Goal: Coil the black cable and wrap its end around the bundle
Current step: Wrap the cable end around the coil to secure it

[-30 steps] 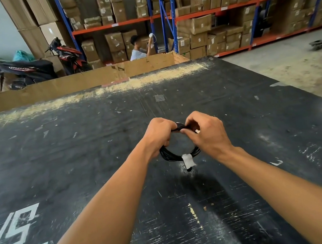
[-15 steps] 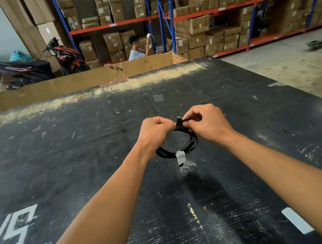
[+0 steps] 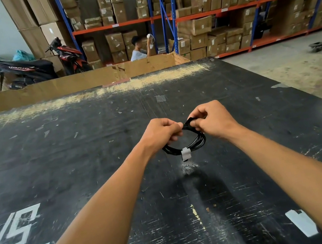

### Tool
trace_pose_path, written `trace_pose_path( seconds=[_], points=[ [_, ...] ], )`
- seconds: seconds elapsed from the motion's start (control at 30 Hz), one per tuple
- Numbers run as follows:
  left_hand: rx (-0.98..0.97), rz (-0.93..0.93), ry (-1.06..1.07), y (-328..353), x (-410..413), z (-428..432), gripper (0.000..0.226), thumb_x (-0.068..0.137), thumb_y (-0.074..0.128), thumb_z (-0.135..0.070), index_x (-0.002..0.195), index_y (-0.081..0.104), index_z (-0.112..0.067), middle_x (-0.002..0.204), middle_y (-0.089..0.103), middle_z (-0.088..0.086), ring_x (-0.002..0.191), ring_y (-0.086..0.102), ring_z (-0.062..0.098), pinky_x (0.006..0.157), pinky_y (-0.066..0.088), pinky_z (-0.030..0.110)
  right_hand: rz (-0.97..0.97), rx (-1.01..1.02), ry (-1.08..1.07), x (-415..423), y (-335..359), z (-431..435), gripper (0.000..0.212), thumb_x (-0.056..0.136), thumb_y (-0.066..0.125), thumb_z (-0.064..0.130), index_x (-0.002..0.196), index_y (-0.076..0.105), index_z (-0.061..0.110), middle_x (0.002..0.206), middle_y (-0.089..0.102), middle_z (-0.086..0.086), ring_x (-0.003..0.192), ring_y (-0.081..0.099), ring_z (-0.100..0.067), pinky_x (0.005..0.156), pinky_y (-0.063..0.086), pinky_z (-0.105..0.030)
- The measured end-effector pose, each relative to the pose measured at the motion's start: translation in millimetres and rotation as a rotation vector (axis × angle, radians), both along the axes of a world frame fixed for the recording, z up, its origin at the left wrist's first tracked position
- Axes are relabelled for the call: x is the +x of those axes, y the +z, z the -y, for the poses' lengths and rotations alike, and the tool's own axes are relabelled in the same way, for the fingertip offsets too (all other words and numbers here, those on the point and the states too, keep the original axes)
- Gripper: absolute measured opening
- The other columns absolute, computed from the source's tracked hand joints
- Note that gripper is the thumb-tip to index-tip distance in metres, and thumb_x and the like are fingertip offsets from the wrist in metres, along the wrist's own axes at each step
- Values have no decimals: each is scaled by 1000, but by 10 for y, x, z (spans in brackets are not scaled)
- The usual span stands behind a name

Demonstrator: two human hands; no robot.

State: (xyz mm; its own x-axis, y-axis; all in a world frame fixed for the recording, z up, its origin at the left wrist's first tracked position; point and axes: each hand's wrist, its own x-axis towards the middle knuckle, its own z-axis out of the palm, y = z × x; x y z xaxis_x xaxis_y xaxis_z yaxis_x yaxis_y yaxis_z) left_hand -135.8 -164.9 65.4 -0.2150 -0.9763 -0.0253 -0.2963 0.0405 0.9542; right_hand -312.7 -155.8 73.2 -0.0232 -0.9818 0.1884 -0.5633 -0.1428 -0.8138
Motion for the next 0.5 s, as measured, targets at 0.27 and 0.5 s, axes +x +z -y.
trace_pose_path(
  seconds=[0.27,0.5],
  points=[
    [-67,29,-12,-4,12,-1,9,88,69,-12,80,70,-15,74,72,2,52,51,0,55,41,16,110,149,124,-12,77,-51,7,84,72,3,88,78,6,76,72,-12,62,61,-11,59,53,-24],
    [-24,-130,34,-17,-58,-55,11,93,65,-19,83,62,-13,73,69,0,54,49,7,53,44,23,-43,-6,-52,12,36,24,17,84,71,25,74,77,14,64,71,-3,63,60,-14,67,48,-32]
  ],
)
